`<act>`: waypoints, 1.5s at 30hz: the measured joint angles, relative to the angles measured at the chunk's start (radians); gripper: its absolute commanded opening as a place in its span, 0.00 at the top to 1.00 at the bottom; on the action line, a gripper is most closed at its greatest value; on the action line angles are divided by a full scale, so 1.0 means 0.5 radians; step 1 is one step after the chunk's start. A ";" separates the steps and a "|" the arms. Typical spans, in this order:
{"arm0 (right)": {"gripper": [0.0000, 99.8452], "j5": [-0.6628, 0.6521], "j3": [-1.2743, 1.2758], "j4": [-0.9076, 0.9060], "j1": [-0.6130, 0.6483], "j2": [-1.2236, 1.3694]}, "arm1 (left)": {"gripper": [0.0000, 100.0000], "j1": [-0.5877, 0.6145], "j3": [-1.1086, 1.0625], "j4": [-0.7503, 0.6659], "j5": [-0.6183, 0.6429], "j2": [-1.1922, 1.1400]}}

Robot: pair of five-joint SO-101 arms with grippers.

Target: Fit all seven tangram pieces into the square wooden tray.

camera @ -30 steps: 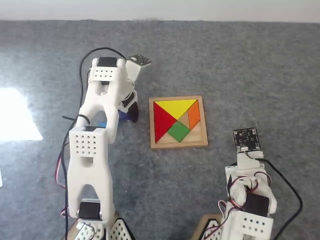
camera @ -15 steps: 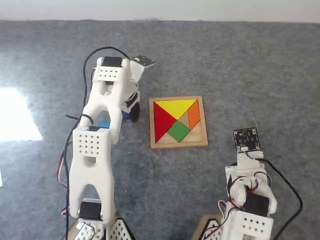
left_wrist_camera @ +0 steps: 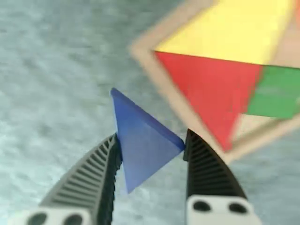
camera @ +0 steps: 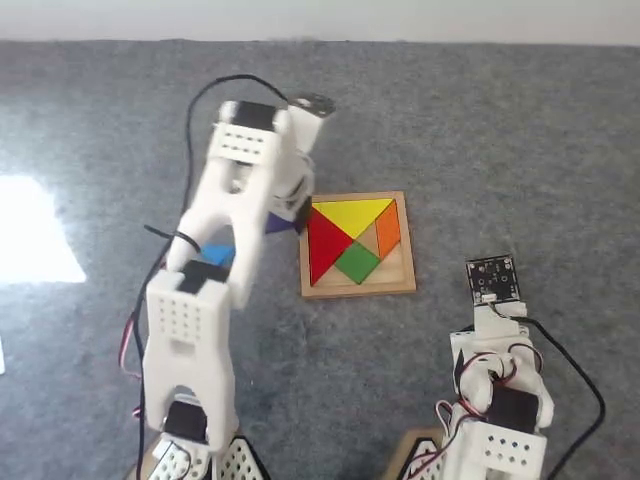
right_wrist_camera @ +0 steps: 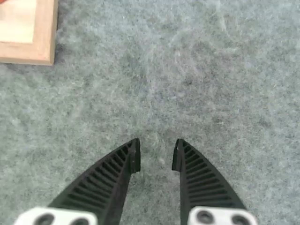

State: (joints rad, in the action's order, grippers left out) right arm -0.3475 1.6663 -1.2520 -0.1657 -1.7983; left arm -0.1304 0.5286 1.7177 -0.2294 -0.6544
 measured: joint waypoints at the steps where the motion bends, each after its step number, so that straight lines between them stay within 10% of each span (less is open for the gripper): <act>1: 0.87 0.000 0.000 0.000 0.000 0.000 | 0.93 -0.061 -0.055 0.000 0.074 0.058; 11: 0.87 0.000 0.000 0.000 -0.034 0.000 | 0.97 -0.700 -0.221 -0.187 0.770 0.215; 45: 0.87 0.000 0.000 0.000 -0.040 0.000 | 0.76 -0.933 -0.218 -0.384 0.795 -0.068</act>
State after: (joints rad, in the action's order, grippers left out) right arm -0.3475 1.6663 -1.2520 -0.1857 -1.7983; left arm -0.5969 0.4196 1.5259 0.1680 -0.6882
